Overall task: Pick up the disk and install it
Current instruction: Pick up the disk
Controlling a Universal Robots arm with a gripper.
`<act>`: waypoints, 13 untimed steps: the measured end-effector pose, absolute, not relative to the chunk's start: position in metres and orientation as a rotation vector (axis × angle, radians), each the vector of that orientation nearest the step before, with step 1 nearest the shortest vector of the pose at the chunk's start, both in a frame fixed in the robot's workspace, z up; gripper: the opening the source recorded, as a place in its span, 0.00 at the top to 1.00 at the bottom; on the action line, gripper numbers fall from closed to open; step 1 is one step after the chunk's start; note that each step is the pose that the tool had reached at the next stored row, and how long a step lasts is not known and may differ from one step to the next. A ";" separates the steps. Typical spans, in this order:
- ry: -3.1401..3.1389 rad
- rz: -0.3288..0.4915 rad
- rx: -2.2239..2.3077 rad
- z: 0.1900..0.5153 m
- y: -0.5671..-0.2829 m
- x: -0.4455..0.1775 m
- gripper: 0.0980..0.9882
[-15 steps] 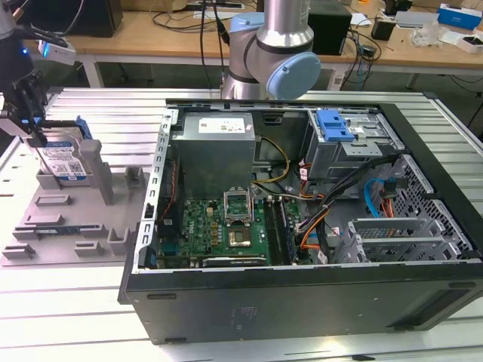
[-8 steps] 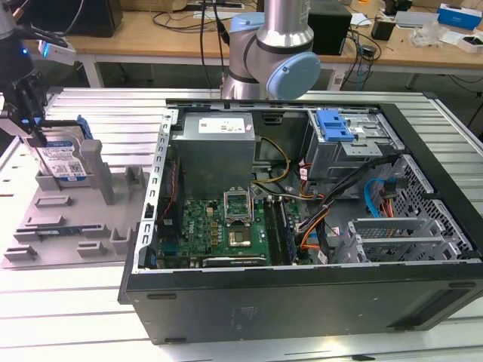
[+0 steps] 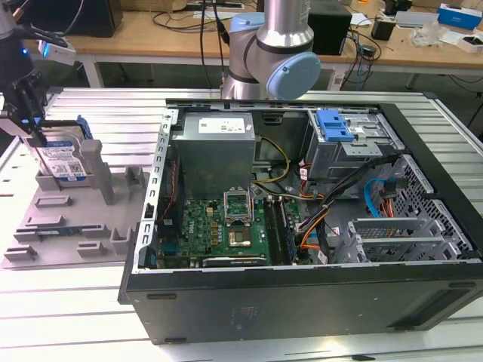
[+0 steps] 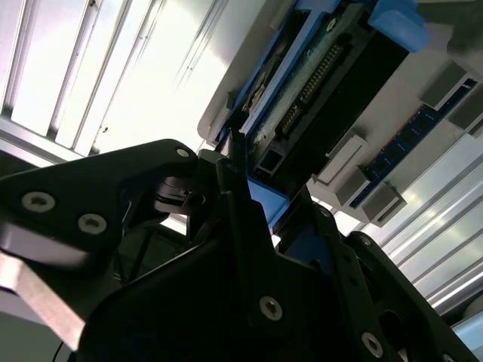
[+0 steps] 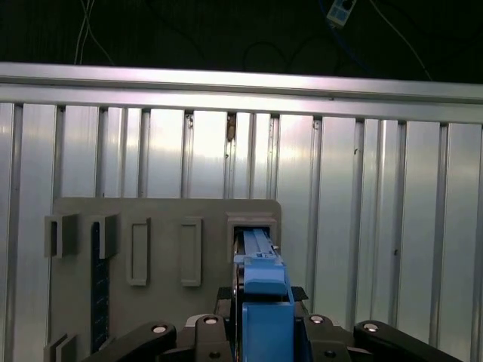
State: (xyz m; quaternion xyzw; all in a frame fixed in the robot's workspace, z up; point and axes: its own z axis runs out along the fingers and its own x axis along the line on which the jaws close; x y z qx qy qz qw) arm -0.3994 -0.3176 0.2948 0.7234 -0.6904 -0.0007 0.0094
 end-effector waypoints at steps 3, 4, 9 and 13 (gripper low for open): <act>-2.156 -0.003 2.260 0.298 -0.318 -0.399 0.70; -2.157 -0.004 2.260 0.299 -0.318 -0.399 0.70; -2.158 -0.006 2.261 0.308 -0.318 -0.399 0.70; -2.158 -0.006 2.261 0.317 -0.318 -0.399 0.70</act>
